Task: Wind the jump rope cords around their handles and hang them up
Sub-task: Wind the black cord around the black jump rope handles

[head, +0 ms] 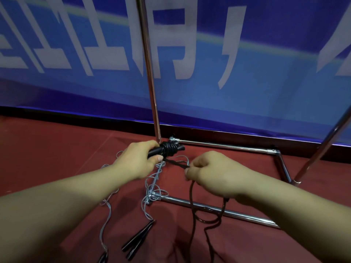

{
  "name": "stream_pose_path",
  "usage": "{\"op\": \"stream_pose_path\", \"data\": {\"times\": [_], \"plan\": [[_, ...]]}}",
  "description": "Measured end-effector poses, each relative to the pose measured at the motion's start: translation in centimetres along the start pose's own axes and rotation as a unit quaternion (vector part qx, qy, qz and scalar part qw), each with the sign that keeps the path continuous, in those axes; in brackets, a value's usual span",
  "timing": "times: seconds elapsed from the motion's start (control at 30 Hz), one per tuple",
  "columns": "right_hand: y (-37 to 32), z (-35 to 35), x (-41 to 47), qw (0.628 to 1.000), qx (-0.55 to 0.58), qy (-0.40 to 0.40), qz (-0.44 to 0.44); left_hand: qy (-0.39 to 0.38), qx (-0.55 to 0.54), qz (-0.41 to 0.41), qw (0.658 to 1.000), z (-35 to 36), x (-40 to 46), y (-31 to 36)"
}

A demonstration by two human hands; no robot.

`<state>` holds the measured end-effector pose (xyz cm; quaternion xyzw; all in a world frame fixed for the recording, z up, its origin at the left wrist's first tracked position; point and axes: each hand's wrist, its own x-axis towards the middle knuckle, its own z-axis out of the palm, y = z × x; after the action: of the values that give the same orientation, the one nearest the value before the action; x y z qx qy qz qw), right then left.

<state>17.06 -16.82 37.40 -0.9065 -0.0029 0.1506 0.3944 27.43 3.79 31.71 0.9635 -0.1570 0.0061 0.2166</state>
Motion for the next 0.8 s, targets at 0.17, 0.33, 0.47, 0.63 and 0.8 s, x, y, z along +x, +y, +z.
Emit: {"op": "stream_pose_path", "data": {"times": [0.17,0.33,0.47,0.63,0.8], "plan": [[0.9,-0.5,0.2,0.999,0.022,-0.017,0.029,-0.084,0.051,-0.022,0.995,0.5,-0.1,0.7],[2.6,-1.4,0.4,0.994,0.096,0.023,0.044,-0.149,0.061,-0.002,0.987,0.9,-0.7,1.2],[3.0,-1.6,0.4,0.984,0.170,0.020,0.040,-0.194,0.075,0.036,0.977,1.2,-1.1,2.0],[3.8,-1.4,1.1,0.984,0.168,0.050,0.018,-0.245,0.087,0.072,0.963,1.2,-1.6,3.3],[4.5,-1.7,2.2,0.987,0.128,0.097,0.007,-0.263,0.077,0.103,0.956,0.8,-1.9,4.6]]}}
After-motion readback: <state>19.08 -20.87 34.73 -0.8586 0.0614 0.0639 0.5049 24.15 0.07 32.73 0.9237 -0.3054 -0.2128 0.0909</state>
